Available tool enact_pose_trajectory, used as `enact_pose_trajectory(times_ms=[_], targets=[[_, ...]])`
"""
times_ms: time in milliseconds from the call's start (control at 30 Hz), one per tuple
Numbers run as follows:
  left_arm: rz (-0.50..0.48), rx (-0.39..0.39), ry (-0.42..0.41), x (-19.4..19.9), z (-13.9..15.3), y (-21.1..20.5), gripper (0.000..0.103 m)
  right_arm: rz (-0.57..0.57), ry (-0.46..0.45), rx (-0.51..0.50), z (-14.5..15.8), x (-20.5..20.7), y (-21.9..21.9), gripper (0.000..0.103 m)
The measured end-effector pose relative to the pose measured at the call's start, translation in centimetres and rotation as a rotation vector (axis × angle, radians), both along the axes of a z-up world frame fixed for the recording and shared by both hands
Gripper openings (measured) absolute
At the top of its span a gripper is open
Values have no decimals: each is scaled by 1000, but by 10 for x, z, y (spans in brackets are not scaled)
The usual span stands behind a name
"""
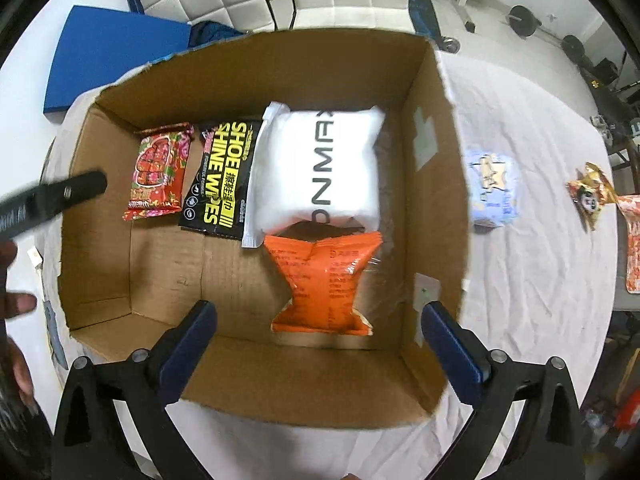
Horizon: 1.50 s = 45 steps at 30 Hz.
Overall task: Organize soft objects
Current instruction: 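Release red pack with left tool while right tool releases orange pack in box, then grasp light-blue cartoon pack with left tool while right tool grasps yellow chip bag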
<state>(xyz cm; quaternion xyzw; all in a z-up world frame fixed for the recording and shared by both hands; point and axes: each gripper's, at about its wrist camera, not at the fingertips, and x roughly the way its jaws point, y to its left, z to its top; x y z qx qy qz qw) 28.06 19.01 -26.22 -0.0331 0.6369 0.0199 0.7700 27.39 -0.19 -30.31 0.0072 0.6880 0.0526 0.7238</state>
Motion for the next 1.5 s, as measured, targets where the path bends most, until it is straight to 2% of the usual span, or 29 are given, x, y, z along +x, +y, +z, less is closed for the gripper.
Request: enact_pose_trajectory(times_ms=[367, 600, 700, 933, 1167, 1333, 1500], targets=[[-10, 22, -135, -64, 62, -28, 96, 6, -125, 16, 68, -42, -15, 103], [11, 49, -191, -95, 102, -34, 96, 24, -233, 16, 125, -77, -27, 103], [34, 48, -209, -105, 115, -33, 96, 21, -245, 31, 140, -87, -33, 103], [57, 68, -231, -120, 129, -43, 96, 18, -261, 74, 159, -101, -46, 103], [48, 75, -217, -123, 129, -69, 96, 14, -247, 113, 159, -101, -64, 103], [-16, 34, -210, -102, 133, -122, 96, -68, -238, 124, 158, -91, -120, 103], [-120, 1, -191, -54, 123, -211, 96, -233, -219, 25, 139, -78, -228, 103]])
